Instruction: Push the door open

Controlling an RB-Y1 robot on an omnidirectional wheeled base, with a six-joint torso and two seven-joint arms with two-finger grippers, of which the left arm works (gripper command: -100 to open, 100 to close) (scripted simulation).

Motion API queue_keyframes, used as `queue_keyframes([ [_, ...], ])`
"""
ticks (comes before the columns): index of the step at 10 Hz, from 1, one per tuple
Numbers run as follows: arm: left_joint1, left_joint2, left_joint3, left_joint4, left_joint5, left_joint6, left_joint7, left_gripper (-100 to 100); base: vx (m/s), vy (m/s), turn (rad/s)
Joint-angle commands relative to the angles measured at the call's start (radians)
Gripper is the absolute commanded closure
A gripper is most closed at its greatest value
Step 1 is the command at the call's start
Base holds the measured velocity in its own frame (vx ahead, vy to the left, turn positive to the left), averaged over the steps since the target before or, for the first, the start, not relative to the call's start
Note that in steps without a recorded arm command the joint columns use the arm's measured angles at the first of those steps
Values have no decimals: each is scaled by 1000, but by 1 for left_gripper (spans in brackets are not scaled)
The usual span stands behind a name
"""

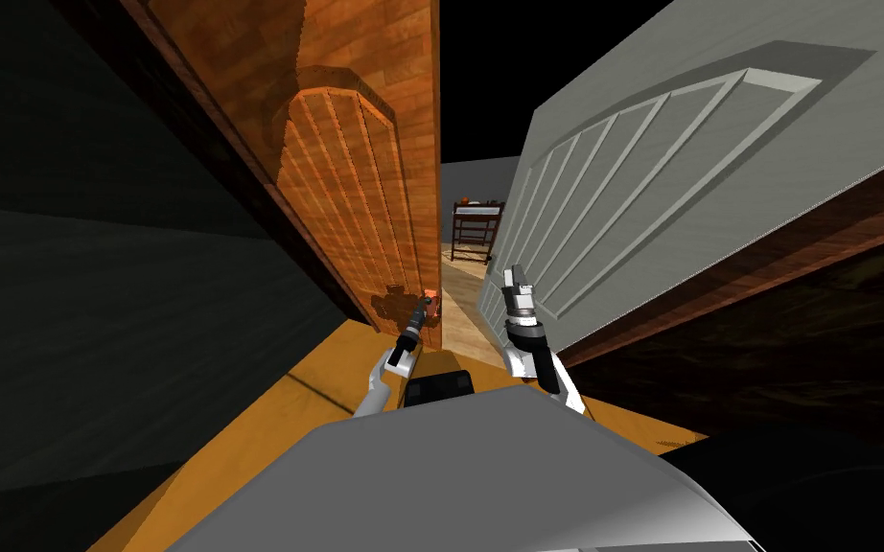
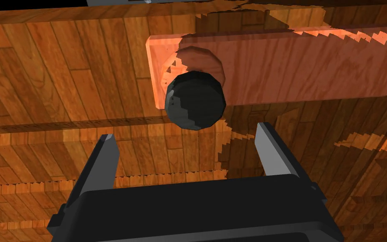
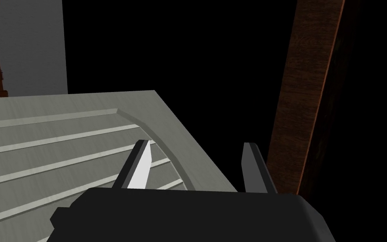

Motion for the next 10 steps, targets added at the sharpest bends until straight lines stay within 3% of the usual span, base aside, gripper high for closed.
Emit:
queue_keyframes([
  [1,-6,-5,7,16,1,-8,-2,-100,213,-86,-31],
  [4,-9,-11,11,25,1,-12,-3,-100,156,-42,-19],
  [5,-9,-11,11,25,1,-12,-3,100,-7,2,8],
  [10,-9,-11,11,25,1,-12,-3,100,-8,3,-5],
])
